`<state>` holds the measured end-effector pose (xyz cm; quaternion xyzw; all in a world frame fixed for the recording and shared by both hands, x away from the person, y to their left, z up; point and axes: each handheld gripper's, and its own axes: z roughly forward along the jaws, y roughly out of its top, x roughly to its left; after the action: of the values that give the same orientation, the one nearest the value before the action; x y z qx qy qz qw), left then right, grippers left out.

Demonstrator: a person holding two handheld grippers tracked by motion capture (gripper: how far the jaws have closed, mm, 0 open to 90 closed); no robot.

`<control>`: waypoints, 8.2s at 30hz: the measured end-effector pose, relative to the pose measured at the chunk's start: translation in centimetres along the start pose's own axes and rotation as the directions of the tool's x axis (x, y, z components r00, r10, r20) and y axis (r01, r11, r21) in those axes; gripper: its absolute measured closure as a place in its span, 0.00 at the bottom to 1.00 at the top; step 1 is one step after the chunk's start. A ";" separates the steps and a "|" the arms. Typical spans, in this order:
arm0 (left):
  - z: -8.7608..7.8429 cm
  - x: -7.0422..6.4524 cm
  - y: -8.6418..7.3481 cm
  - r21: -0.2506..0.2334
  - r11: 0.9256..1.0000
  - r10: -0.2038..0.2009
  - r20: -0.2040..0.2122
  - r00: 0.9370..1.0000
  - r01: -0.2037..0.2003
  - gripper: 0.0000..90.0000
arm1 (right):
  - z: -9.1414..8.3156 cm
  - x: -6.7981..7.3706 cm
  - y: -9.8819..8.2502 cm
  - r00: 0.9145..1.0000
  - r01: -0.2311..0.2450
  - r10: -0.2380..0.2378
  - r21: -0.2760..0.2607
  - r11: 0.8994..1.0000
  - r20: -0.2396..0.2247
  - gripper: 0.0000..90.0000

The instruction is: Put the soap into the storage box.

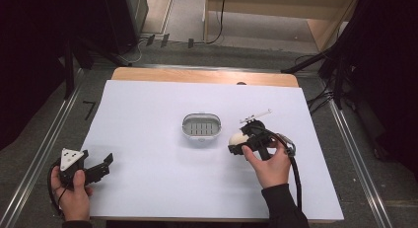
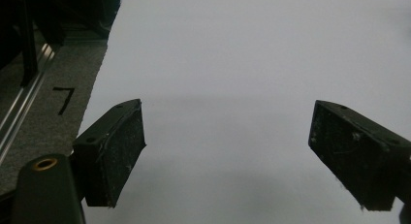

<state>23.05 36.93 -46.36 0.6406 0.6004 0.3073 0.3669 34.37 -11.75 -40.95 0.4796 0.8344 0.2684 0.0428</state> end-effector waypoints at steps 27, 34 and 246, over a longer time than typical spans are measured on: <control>0.0 0.0 0.0 0.002 1.000 -0.002 0.000 1.000 0.002 0.15 | 1.1 2.1 4.3 0.999 0.041 -0.041 0.009 0.999 -0.025 0.27; 0.0 0.0 0.0 0.002 1.000 -0.003 0.000 1.000 0.003 0.15 | 1.4 2.7 5.4 0.998 0.049 -0.048 0.008 0.999 -0.029 0.27; 0.1 -0.4 0.0 0.009 0.999 0.038 -0.016 0.999 -0.038 0.15 | -3.7 -11.2 -13.6 0.991 -0.118 0.129 -0.226 0.967 0.038 0.15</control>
<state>23.11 36.51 -46.40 0.6510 0.5925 0.3165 0.3535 28.59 -27.87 -46.57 0.5297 0.7661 0.3496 0.1015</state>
